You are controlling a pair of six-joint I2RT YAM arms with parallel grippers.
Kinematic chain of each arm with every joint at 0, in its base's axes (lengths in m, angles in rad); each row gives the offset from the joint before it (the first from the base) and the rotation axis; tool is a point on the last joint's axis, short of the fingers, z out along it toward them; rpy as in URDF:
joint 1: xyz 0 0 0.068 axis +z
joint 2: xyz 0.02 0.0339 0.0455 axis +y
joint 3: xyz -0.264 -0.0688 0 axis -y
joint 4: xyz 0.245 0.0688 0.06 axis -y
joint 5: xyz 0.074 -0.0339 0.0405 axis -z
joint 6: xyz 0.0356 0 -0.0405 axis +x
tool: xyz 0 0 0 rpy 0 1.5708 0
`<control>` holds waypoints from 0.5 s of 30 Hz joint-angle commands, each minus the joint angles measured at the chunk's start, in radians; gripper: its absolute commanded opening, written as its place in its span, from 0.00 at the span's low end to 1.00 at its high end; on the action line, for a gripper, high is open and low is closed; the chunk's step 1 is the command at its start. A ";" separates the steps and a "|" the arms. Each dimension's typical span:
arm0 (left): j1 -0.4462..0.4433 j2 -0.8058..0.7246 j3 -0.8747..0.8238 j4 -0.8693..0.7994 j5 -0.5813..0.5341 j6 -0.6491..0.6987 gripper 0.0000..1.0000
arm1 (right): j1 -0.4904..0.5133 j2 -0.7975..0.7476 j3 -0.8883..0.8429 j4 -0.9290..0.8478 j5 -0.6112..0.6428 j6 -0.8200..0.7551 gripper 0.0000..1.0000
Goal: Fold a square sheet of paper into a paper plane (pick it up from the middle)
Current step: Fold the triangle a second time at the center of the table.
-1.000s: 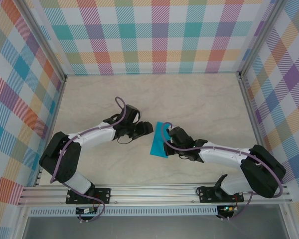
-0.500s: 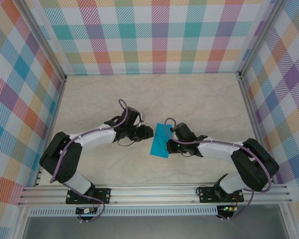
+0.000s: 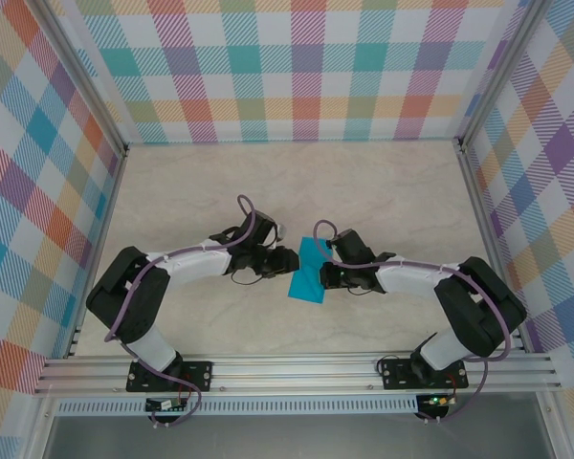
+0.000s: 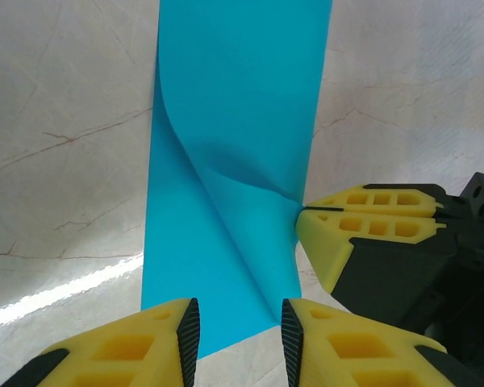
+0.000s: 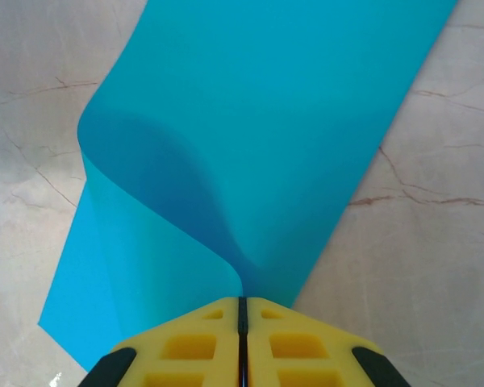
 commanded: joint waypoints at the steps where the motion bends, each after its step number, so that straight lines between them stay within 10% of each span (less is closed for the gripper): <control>1: -0.021 0.021 0.018 0.016 0.022 0.021 0.34 | -0.007 0.010 0.030 -0.018 -0.008 -0.027 0.09; 15: -0.030 0.057 0.037 0.032 0.026 0.017 0.32 | -0.023 0.042 0.058 -0.031 -0.011 -0.039 0.09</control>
